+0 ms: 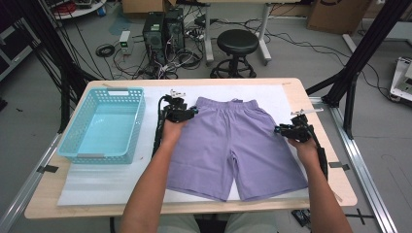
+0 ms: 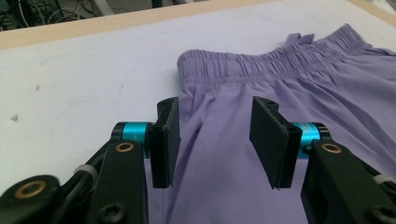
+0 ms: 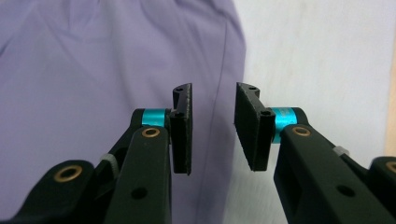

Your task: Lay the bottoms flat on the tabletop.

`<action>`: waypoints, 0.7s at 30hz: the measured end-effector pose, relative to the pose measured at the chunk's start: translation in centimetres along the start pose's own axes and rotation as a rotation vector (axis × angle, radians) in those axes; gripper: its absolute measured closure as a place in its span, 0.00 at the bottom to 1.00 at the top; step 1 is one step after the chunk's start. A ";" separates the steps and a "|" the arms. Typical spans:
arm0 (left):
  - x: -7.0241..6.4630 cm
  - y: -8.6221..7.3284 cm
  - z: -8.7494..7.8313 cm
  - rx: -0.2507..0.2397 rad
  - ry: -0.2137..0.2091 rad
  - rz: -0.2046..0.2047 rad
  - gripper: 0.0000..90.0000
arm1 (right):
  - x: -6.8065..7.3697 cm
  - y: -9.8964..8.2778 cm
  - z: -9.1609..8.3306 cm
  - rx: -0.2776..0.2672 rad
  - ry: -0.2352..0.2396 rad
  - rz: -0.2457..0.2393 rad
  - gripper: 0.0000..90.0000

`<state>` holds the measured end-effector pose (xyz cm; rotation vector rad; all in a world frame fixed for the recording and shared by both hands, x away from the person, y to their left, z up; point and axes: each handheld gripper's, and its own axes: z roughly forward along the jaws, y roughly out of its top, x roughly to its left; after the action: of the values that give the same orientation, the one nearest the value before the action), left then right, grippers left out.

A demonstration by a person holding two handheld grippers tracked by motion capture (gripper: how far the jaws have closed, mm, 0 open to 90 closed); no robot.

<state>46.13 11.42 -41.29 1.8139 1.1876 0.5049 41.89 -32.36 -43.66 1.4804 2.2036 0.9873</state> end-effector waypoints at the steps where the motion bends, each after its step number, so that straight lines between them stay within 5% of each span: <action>1: -0.1 -0.3 -0.4 -0.005 -0.001 -0.002 0.59 | 0.2 -0.5 0.0 0.024 -0.022 -0.017 0.90; 2: -0.3 -0.5 -0.9 -0.002 -0.003 0.001 0.59 | 0.3 -0.9 -0.1 0.021 -0.062 -0.049 0.96; 4: -0.6 -1.0 -1.8 -0.009 -0.004 0.013 0.59 | 0.2 -1.3 -0.2 -0.001 -0.108 -0.040 0.96; 7: -0.8 -1.6 -3.1 -0.022 -0.016 0.012 0.59 | 0.4 -1.4 -0.5 -0.011 -0.148 -0.012 0.79; 11: -1.0 -2.8 -4.7 -0.036 -0.031 0.004 0.58 | 0.6 -1.9 -2.0 -0.067 -0.109 0.007 0.77; 21: -2.0 -6.0 -8.1 -0.053 -0.077 0.012 0.55 | 2.1 -6.3 -5.7 -0.046 -0.041 -0.023 0.76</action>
<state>36.29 14.17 -41.81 1.7802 1.1017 0.4651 33.33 -33.98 -43.67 1.4388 2.1501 0.9844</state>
